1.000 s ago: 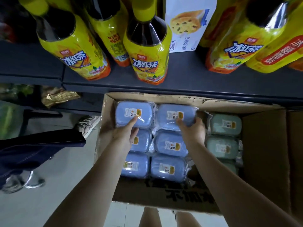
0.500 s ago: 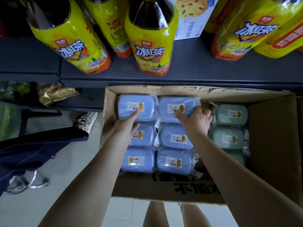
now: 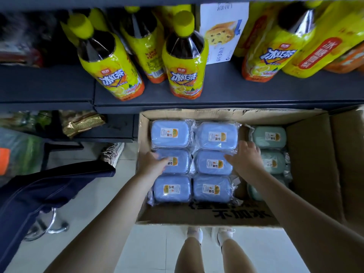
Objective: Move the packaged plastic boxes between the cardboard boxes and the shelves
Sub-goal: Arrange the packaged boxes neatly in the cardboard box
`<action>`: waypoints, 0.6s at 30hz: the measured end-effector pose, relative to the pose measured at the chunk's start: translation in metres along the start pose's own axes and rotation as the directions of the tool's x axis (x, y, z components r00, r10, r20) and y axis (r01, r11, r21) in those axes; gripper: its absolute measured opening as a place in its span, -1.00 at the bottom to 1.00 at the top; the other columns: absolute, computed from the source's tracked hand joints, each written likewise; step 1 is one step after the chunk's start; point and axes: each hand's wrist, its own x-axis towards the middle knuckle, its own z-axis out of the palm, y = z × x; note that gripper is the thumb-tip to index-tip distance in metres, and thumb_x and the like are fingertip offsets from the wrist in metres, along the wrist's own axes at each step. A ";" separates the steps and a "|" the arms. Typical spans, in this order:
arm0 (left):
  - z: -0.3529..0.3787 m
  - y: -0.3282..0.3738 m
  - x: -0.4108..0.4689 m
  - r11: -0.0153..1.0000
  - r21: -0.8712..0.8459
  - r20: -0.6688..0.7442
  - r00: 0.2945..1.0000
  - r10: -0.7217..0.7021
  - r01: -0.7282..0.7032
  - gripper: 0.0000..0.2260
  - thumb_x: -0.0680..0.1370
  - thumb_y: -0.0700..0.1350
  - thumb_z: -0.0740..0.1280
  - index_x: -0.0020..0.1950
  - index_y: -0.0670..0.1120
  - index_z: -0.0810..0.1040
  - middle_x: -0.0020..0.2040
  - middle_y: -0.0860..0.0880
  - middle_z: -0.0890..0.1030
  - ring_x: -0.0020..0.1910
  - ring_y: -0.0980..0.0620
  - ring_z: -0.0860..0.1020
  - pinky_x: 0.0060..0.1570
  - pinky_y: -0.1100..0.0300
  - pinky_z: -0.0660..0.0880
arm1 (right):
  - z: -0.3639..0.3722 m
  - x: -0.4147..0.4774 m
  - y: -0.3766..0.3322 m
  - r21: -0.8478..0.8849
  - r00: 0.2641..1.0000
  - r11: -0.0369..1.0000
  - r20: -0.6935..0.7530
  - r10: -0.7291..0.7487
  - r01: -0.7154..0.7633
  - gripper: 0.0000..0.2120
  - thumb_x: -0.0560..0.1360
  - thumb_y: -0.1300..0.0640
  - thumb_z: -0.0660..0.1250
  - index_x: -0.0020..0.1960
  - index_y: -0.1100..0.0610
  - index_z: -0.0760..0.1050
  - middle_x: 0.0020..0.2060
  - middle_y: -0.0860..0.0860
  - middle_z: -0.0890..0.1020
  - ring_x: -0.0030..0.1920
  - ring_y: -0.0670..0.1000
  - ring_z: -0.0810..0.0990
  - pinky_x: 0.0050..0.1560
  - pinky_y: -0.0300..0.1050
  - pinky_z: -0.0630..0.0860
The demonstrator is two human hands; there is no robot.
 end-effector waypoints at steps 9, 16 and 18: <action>-0.066 0.050 -0.123 0.510 0.727 0.238 0.865 0.441 -0.460 -0.78 0.57 -0.02 0.25 0.15 -0.09 0.46 0.10 0.00 0.56 0.00 0.04 0.55 -0.08 0.19 0.46 | -0.094 -0.104 -0.027 -0.350 0.960 0.894 0.102 -0.260 0.279 -0.63 0.59 0.04 0.15 0.33 0.18 0.34 0.28 0.14 0.42 0.26 0.15 0.42 0.19 -0.02 0.39; -0.104 0.122 -0.247 -0.054 0.857 0.428 0.648 0.630 -0.513 -0.77 0.61 -0.07 0.14 0.19 -0.14 0.41 0.18 -0.09 0.47 0.15 -0.09 0.49 -0.07 0.10 0.42 | -0.189 -0.173 -0.051 -0.682 0.731 0.573 -0.082 -0.677 0.454 -0.64 -0.19 0.08 0.62 -0.48 0.10 0.54 -0.48 0.02 0.53 -0.44 0.07 0.56 -0.50 -0.16 0.47; -0.115 0.140 -0.283 -0.174 0.856 0.466 0.582 0.667 -0.487 -0.76 0.62 -0.07 0.13 0.23 -0.13 0.39 0.19 -0.08 0.46 0.19 -0.09 0.46 -0.03 0.08 0.41 | -0.216 -0.199 -0.059 -0.768 0.718 0.476 -0.031 -0.696 0.428 -0.70 -0.03 0.08 0.59 -0.37 0.10 0.58 -0.38 0.05 0.58 -0.32 0.08 0.59 -0.36 -0.12 0.51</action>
